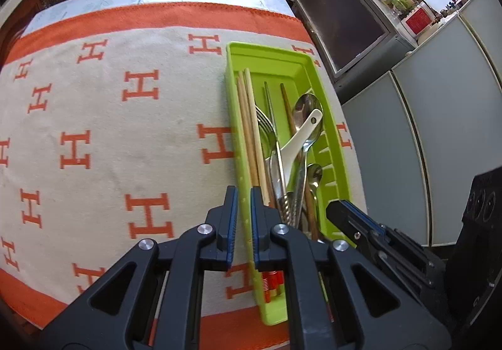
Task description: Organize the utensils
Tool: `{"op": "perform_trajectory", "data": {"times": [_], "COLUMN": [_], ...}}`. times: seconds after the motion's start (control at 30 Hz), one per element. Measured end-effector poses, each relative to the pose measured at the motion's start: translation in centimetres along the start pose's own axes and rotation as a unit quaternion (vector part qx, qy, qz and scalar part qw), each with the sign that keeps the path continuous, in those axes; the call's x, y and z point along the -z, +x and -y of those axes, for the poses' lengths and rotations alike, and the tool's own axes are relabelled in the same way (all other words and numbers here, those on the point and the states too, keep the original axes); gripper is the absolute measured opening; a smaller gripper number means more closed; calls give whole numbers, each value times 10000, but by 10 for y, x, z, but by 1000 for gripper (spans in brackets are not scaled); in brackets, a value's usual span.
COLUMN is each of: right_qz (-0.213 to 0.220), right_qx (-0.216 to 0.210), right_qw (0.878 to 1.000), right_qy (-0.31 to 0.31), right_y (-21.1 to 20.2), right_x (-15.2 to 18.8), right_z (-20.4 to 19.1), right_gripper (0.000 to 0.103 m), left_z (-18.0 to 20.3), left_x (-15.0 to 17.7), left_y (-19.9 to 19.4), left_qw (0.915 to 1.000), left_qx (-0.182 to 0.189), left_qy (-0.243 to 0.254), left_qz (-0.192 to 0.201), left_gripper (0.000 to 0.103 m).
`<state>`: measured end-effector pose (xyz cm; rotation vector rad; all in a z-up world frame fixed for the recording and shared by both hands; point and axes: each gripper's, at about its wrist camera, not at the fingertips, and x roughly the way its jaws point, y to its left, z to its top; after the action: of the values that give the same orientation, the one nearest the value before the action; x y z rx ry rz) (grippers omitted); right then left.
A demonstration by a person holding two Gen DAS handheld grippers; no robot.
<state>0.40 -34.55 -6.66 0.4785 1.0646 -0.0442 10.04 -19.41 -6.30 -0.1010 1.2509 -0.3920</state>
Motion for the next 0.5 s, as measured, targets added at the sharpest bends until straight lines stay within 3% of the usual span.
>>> {"op": "perform_trajectory", "data": {"times": [0.13, 0.37, 0.5], "right_qz": [-20, -49, -90], "right_qx": [10, 112, 163], "right_qw": [9999, 9993, 9989], "right_qy": [-132, -358, -432], "right_y": [1, 3, 6], "right_x": [3, 8, 13], "right_z": [-11, -28, -35], "right_gripper": [7, 7, 7], "left_z": [-13, -41, -61], "left_x": [8, 26, 41], "left_y": [-15, -36, -46], "left_qw": [9997, 9981, 9961], "left_qx": [-190, -494, -724], "left_qy": [115, 331, 427], "left_qz": [110, 189, 284], "left_gripper": [34, 36, 49]}}
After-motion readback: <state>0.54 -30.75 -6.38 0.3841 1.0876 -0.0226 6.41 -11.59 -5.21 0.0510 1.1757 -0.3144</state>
